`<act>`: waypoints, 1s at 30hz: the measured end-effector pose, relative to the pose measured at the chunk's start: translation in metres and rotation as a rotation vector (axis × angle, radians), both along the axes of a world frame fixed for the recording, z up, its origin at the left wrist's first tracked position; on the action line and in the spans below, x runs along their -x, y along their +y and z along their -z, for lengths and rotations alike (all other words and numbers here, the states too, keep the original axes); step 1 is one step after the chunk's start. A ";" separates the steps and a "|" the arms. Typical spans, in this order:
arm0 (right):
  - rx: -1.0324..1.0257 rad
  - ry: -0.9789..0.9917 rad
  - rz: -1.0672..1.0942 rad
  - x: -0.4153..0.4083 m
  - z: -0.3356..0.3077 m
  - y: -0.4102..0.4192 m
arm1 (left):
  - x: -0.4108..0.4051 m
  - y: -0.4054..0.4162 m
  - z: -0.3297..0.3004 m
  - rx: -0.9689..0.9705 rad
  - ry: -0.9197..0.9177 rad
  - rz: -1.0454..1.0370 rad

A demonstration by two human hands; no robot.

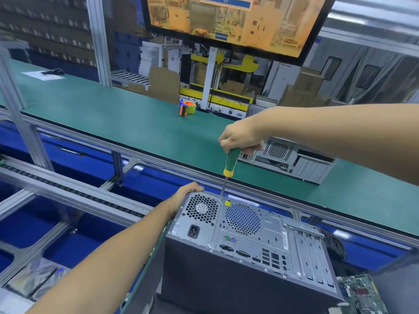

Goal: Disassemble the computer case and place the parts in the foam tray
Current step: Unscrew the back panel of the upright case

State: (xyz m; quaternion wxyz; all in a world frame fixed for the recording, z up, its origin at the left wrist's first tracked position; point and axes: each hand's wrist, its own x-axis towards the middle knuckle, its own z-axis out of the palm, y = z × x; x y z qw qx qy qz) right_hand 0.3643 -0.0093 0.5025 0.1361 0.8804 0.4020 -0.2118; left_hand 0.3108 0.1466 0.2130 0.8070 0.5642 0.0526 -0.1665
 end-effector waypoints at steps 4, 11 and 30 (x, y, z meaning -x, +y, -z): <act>-0.024 0.101 -0.035 0.001 -0.005 0.001 | 0.002 -0.001 -0.001 -0.018 -0.017 -0.003; -0.163 0.050 -0.132 -0.003 0.007 -0.002 | 0.004 -0.005 -0.004 -0.009 0.016 -0.046; -0.080 -0.039 -0.214 -0.007 0.003 -0.022 | 0.003 -0.006 -0.005 0.041 0.012 -0.063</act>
